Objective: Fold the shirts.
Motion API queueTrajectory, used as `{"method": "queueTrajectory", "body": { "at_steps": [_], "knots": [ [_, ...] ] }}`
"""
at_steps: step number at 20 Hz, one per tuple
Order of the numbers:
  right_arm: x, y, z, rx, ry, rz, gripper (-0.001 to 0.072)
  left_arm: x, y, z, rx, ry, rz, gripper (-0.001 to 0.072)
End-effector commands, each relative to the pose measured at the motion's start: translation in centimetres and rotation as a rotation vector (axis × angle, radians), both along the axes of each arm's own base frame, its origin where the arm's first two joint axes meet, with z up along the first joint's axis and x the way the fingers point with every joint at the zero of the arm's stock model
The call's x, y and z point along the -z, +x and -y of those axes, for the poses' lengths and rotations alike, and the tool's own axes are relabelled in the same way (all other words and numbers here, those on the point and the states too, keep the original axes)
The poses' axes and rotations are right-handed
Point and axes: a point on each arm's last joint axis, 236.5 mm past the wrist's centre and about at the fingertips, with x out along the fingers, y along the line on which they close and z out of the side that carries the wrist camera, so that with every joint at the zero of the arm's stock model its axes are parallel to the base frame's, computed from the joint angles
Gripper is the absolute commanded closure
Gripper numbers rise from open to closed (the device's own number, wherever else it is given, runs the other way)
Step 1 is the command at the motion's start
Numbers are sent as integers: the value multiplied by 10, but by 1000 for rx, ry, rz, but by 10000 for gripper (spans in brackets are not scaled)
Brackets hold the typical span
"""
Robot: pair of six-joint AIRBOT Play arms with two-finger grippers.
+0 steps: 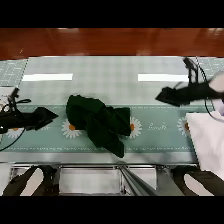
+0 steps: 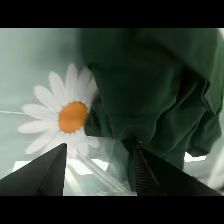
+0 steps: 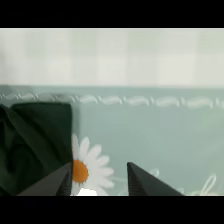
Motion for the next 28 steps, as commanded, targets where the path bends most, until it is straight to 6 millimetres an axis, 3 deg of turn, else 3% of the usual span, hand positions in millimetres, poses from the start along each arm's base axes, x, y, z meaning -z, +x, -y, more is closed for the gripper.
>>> {"method": "queueTrajectory", "body": {
  "at_steps": [1,4,8,9,10,11,15,19,24,28],
  "knots": [
    [39,-54,2,120,171,-44,305,24,-17,38,79,-164,-19,201],
    [58,-78,-6,111,191,-115,305,46,-9,50,116,-113,-29,200],
    [63,-96,-13,79,213,-181,305,63,-4,88,209,-121,-7,203],
    [62,-103,-16,61,220,-203,305,66,-3,92,218,-115,-8,297],
    [63,-110,-19,43,224,-227,305,68,-1,92,220,-109,-9,569],
    [67,-118,-26,24,227,-251,305,68,2,91,216,-109,-7,681],
    [82,-144,-68,-44,215,-309,305,59,16,84,205,-102,29,687],
    [90,-141,-113,-66,254,-288,305,55,21,83,207,-97,41,687],
    [102,-120,-139,-64,315,-295,305,54,19,85,217,-107,36,687],
    [102,-125,-163,-97,387,-325,305,54,19,85,216,-107,37,687]
  ]
}}
